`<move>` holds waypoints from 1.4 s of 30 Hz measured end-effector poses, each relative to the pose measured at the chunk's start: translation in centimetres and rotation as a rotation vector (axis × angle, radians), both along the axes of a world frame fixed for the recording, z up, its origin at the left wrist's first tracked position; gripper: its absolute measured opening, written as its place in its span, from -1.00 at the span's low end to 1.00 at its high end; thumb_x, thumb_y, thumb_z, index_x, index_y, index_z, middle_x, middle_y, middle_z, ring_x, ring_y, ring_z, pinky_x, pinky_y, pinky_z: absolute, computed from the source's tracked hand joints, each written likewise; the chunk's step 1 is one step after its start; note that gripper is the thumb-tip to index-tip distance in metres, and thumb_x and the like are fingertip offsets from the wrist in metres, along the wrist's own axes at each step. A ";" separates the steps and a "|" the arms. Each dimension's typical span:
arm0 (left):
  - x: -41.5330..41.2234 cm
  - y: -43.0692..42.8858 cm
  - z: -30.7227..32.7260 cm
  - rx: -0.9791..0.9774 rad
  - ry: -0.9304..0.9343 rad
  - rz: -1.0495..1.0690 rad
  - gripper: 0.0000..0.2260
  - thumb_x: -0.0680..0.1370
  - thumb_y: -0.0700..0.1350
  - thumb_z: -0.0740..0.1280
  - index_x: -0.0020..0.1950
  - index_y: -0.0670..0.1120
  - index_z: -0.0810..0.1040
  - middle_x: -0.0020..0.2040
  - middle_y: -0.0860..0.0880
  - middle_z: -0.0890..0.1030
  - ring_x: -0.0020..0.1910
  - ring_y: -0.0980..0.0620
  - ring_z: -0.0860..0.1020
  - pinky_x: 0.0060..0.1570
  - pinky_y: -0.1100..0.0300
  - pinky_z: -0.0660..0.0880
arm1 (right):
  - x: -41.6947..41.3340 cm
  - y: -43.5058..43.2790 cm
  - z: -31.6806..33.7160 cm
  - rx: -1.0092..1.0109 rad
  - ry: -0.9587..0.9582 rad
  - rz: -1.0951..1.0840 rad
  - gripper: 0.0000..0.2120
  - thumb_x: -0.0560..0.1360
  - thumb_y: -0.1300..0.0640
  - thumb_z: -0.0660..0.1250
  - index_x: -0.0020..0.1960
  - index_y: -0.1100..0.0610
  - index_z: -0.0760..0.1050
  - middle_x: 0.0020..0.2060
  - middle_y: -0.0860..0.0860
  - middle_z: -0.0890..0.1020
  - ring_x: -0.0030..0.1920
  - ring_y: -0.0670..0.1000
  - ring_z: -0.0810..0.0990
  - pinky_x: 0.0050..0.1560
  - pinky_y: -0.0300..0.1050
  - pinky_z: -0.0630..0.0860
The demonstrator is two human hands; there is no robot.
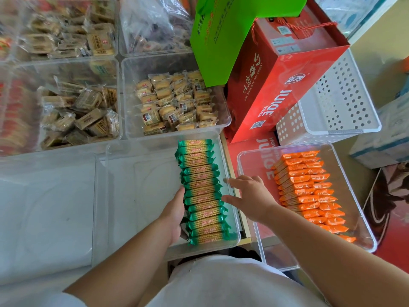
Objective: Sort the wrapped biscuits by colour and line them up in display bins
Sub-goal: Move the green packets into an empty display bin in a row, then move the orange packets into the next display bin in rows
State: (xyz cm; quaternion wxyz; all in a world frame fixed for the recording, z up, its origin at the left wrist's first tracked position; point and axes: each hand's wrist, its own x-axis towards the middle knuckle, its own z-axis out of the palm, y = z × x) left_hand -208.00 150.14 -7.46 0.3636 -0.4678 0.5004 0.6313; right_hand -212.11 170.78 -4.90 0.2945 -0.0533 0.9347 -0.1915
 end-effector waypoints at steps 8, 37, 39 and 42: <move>2.1 -0.2 -0.4 -0.207 -0.057 0.110 -0.44 0.64 0.31 0.09 0.55 0.05 0.32 0.49 -0.13 0.41 0.41 -0.24 0.41 0.37 -0.27 0.36 | 1.6 0.5 0.3 -0.026 0.096 0.023 -0.36 0.51 -0.35 0.25 0.47 -0.02 0.43 0.37 -0.10 0.45 0.40 0.04 0.35 0.46 0.02 0.32; 4.9 15.4 3.9 -1.053 1.107 -0.622 -0.60 0.49 0.17 0.37 0.20 -0.05 0.58 0.17 0.00 0.57 0.18 0.03 0.47 0.22 0.21 0.34 | 3.7 23.7 0.0 0.070 0.053 0.123 -0.31 0.35 -0.15 0.56 0.43 -0.11 0.46 0.36 -0.09 0.43 0.39 0.04 0.37 0.33 -0.10 0.35; 5.4 17.7 3.1 -1.126 1.017 -0.786 -0.52 0.47 0.26 0.30 0.25 0.00 0.58 0.28 -0.04 0.54 0.26 -0.07 0.47 0.26 0.06 0.40 | 3.8 25.5 -0.4 0.117 0.003 0.246 -0.22 0.30 -0.20 0.56 0.47 -0.15 0.39 0.39 -0.12 0.36 0.42 0.02 0.32 0.35 -0.06 0.37; 6.7 19.8 1.4 -1.210 0.805 -0.997 -0.45 0.46 0.29 0.35 0.37 0.05 0.52 0.50 -0.14 0.38 0.46 -0.20 0.35 0.41 -0.13 0.33 | 4.1 26.7 -0.8 0.169 0.049 0.453 -0.15 0.28 -0.27 0.52 0.50 -0.20 0.29 0.40 -0.13 0.30 0.41 0.03 0.29 0.34 0.01 0.39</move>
